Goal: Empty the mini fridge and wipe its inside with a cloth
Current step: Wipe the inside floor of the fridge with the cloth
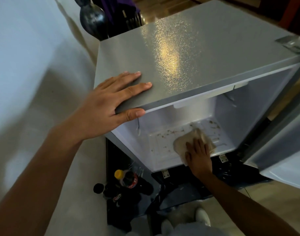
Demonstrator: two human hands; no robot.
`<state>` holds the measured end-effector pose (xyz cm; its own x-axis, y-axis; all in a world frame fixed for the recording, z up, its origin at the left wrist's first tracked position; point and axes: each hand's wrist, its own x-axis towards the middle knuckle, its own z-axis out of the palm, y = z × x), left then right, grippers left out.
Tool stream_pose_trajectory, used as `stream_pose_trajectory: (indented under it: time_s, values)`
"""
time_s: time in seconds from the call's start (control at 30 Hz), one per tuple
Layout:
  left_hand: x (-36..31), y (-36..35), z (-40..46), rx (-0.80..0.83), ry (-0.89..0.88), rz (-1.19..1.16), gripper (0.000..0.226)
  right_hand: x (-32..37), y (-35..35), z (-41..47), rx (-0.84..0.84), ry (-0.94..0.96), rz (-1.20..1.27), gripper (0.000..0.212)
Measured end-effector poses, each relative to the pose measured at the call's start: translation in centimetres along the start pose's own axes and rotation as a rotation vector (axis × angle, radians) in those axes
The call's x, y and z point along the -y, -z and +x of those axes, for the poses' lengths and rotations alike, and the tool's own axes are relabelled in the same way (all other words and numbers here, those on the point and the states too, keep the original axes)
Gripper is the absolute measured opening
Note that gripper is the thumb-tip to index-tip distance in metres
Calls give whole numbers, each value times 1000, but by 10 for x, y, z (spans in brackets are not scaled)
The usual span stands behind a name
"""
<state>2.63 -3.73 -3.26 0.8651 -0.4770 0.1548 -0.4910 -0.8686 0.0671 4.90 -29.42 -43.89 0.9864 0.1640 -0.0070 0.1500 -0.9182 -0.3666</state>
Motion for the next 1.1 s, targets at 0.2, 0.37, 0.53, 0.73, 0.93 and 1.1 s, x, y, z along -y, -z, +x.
stream_pose_trajectory:
  time_s: [0.2, 0.37, 0.53, 0.73, 0.93, 1.1]
  values:
    - [2, -2, 0, -11, 2, -20, 64, -42, 8, -5, -75, -257, -10, 65]
    - [1, 0, -1, -43, -11, -95, 60, -49, 17, 19, -113, -301, 13, 72]
    - [2, -1, -1, -43, -13, -108, 59, -45, 11, 48, -34, -272, -16, 71]
    - [4, -1, -1, -50, -14, -94, 60, 8, -9, 32, 66, -71, -17, 68]
    - [3, -2, -2, -52, -17, -78, 58, -3, -7, -12, 22, 47, -70, 58]
    - [2, -2, -2, -49, -12, -70, 58, -37, 14, -9, -9, -80, -119, 60]
